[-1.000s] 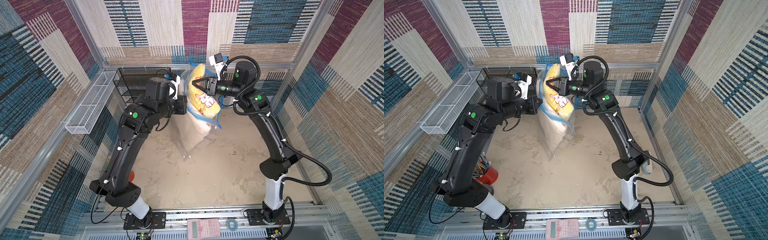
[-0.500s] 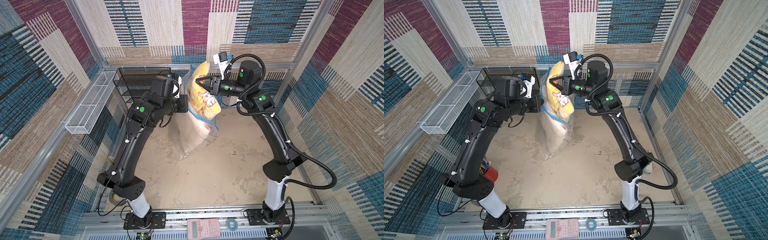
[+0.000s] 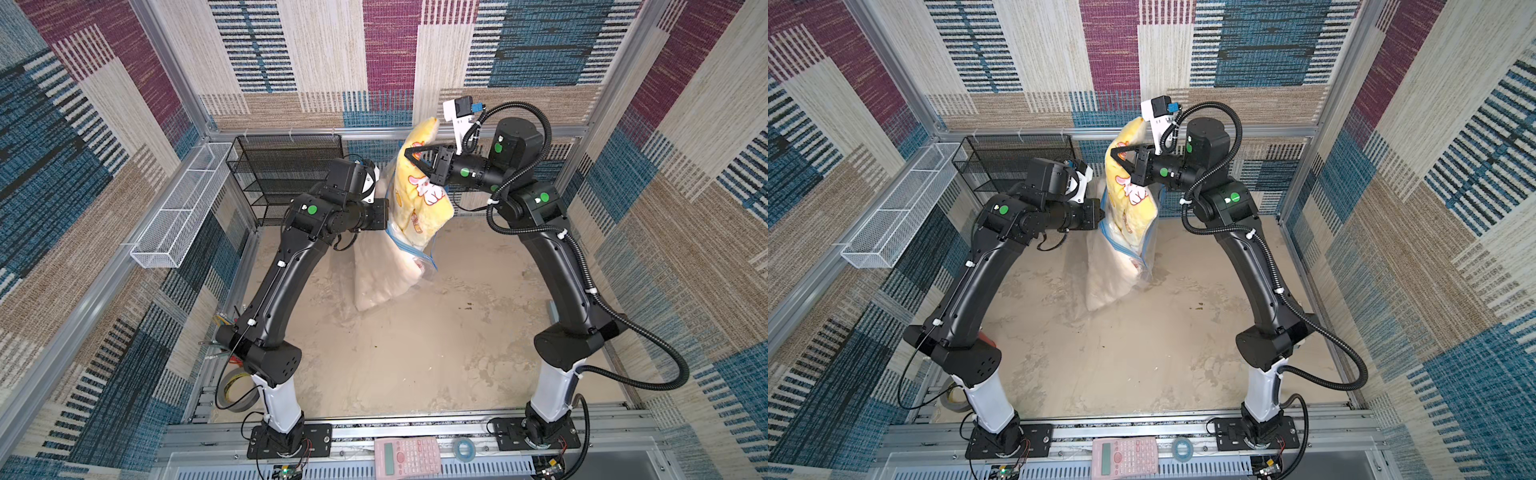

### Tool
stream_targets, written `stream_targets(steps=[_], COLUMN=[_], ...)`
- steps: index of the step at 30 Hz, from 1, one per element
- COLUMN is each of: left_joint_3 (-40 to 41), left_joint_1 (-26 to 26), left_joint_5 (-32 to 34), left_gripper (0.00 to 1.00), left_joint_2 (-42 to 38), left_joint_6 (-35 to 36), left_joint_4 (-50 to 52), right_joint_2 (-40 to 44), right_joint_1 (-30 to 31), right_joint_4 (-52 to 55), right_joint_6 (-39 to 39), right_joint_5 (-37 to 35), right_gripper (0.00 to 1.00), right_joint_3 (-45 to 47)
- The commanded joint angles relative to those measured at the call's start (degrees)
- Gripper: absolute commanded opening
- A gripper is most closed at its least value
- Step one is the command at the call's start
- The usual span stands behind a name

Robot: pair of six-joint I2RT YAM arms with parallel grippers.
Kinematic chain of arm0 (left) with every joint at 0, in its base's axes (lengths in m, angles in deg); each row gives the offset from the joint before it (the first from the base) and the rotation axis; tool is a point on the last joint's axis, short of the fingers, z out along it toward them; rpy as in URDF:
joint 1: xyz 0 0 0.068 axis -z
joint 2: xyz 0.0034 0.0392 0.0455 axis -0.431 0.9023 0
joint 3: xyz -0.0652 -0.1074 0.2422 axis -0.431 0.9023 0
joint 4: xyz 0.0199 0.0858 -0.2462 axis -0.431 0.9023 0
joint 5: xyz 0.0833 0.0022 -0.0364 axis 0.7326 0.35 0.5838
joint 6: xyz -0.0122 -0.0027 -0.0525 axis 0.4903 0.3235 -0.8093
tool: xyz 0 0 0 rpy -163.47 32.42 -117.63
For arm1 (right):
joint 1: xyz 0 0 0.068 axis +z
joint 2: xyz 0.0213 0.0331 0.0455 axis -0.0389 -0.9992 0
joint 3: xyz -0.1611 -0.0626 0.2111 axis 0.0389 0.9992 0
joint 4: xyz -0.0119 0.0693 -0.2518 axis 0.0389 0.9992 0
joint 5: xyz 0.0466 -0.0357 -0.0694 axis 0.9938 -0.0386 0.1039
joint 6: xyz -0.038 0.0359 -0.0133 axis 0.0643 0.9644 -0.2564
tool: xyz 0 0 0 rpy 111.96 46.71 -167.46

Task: Take the blanket out of the vacuum bag
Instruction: Take out the blanket from the vacuum bag.

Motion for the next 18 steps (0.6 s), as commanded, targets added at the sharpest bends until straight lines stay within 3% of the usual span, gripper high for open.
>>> stream_targets(steps=[1,10,18], left_joint_3=[-0.5,3.8,21.6], left_joint_1=[0.1,1.2,1.9], left_joint_5=[-2.6,-3.6,-2.8], left_gripper=[0.00,0.00,0.00], left_joint_2=[2.0,6.6,3.5], left_joint_6=[-2.3,-2.0,-1.9], left_joint_4=[-0.2,-1.3,-10.5], right_joint_2=[4.8,13.1,18.0], right_joint_1=[-0.9,-2.1,-2.9], right_joint_4=[-2.4,-3.0,-2.9], right_joint_6=[-2.3,-6.1,-5.4], right_joint_5=[-6.5,-10.5,-16.3], right_gripper=[0.00,0.00,0.00], right_joint_3=[8.1,18.5,29.0])
